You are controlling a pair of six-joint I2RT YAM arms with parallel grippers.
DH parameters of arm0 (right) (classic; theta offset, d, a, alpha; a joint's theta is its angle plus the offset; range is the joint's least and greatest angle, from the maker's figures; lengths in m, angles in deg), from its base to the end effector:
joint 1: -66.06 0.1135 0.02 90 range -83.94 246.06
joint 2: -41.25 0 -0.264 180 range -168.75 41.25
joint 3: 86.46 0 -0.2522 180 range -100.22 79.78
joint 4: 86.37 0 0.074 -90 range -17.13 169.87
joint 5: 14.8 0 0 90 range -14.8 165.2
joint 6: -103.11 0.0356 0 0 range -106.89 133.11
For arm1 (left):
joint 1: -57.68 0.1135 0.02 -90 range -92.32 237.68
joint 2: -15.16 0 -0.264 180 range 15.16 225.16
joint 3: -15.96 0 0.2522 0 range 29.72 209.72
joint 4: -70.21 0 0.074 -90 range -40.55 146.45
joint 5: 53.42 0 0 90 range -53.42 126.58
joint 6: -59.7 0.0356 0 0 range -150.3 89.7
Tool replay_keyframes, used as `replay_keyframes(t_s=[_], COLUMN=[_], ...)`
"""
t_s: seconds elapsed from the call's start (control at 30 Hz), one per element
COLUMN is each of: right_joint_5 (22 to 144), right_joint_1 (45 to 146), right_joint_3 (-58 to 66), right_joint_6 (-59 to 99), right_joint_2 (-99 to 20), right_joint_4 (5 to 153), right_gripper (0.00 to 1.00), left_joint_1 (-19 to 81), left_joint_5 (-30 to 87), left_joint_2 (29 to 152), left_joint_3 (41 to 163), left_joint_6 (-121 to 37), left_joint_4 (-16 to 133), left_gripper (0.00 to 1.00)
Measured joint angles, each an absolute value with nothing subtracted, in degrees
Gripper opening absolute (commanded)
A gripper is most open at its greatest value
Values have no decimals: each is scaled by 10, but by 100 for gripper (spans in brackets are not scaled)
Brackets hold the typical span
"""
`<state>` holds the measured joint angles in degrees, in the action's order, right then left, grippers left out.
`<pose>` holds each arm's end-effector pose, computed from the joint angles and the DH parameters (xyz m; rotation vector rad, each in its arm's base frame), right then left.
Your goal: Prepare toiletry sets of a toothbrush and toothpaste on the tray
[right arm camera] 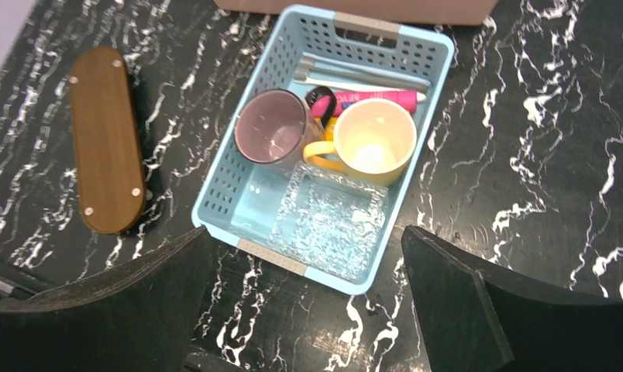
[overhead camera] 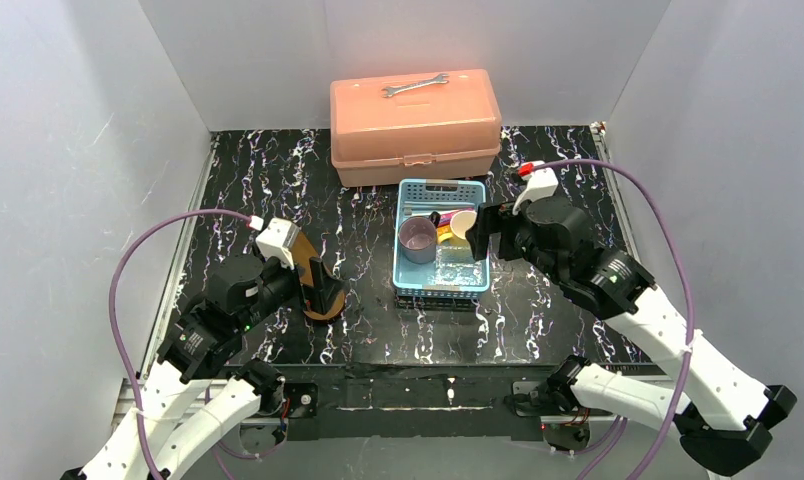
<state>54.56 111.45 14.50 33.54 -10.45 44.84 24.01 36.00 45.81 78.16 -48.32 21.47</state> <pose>0.1355 0.1195 0.3973 -0.1830 1.9341 0.4192 0.0934 -0.0627 0.3477 0.2684 1.9006 -0.6258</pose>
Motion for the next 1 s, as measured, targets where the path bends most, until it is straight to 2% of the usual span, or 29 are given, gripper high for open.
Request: replay_keyframes(t_s=[0.57, 0.67, 1.0], right_joint_5=[573, 580, 619], right_joint_1=[1114, 1114, 1126], right_joint_3=[144, 136, 108], right_joint_6=[334, 333, 334], right_joint_2=[-147, -159, -269], right_joint_4=[412, 404, 394], right_gripper=[100, 94, 86], left_joint_1=[240, 240, 240], left_joint_5=[364, 363, 352], left_joint_2=[457, 457, 458], left_joint_3=[782, 782, 782], left_joint_6=[-483, -483, -483], left_joint_4=[203, 200, 196], left_gripper=[99, 99, 99])
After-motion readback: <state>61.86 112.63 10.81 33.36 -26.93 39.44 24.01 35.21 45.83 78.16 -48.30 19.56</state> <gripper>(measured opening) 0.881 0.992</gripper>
